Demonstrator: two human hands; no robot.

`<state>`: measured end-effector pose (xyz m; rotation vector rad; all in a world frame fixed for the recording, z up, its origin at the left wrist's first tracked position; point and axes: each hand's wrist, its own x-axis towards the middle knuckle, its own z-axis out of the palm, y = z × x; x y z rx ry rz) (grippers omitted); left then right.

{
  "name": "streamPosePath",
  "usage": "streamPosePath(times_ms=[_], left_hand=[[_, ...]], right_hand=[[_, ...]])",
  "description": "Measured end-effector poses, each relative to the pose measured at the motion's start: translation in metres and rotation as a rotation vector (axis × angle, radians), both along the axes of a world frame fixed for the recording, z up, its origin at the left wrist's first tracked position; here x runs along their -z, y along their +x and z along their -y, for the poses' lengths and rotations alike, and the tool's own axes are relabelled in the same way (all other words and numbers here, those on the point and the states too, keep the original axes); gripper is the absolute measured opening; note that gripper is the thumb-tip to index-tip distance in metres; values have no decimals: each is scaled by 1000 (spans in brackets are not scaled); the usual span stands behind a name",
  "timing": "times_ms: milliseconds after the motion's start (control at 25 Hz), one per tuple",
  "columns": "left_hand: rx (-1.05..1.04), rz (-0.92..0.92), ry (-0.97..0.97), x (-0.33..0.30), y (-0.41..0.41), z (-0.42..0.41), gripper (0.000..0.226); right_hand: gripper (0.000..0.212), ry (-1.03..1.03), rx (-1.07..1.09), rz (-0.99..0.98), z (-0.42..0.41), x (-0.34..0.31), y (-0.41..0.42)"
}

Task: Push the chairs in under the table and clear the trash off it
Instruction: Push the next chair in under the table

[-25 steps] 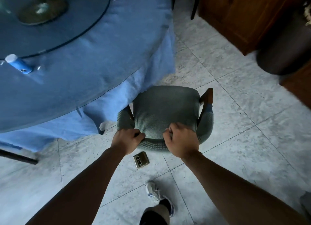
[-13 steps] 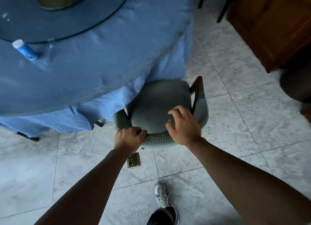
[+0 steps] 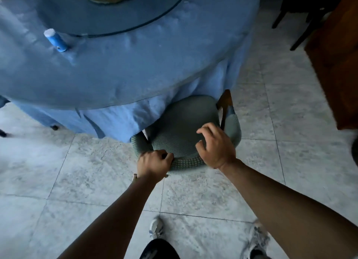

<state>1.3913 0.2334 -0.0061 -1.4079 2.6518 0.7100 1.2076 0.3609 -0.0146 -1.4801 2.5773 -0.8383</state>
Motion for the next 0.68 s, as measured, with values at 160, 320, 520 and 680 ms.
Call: streamPosePath(times_ms=[160, 320, 520, 680], left_hand=[[-78, 57, 9, -9, -43, -61, 41], [-194, 36, 128, -14, -62, -93, 39], [-339, -80, -42, -7, -100, -109, 71], [-314, -67, -234, 6, -106, -104, 71]], right_hand=[[38, 56, -94, 31, -30, -6, -59], [41, 71, -211, 45, -49, -5, -89], [42, 37, -262, -27, -46, -9, -94], [47, 40, -397, -95, -38, -3, -97]])
